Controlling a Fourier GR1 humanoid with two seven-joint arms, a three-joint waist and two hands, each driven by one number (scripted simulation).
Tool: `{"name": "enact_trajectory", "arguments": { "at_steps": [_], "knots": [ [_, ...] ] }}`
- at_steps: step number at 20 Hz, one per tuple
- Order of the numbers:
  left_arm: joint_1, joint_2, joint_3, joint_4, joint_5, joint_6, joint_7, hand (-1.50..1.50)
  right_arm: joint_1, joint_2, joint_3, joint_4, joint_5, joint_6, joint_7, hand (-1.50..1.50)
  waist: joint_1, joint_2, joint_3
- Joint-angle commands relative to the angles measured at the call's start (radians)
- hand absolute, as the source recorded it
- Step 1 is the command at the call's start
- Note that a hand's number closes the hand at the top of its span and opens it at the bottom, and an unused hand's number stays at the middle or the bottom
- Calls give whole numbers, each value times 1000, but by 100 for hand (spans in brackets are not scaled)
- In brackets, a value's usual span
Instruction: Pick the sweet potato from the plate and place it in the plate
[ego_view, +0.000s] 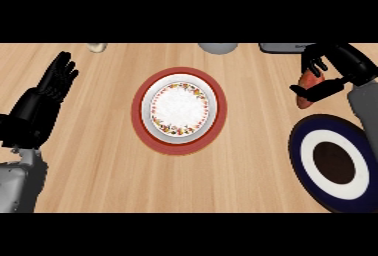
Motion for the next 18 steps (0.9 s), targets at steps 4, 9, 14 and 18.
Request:
{"name": "enact_trajectory", "arguments": {
  "at_steps": [4,9,14,18],
  "knots": [
    [12,10,15,-58,-14,2,36,0,47,91,28,-298,-74,160,158,150,-7,-1,0],
    [-12,-29,6,71,-40,-4,-81,0,18,243,84,-375,-57,137,314,150,-6,4,0],
    [13,-7,31,-27,6,-37,2,0,-21,340,107,-394,-60,162,436,150,6,5,0],
    [13,-49,-14,-26,-40,-5,-7,0,-73,487,157,-276,7,47,497,150,15,9,0]
  ]
}}
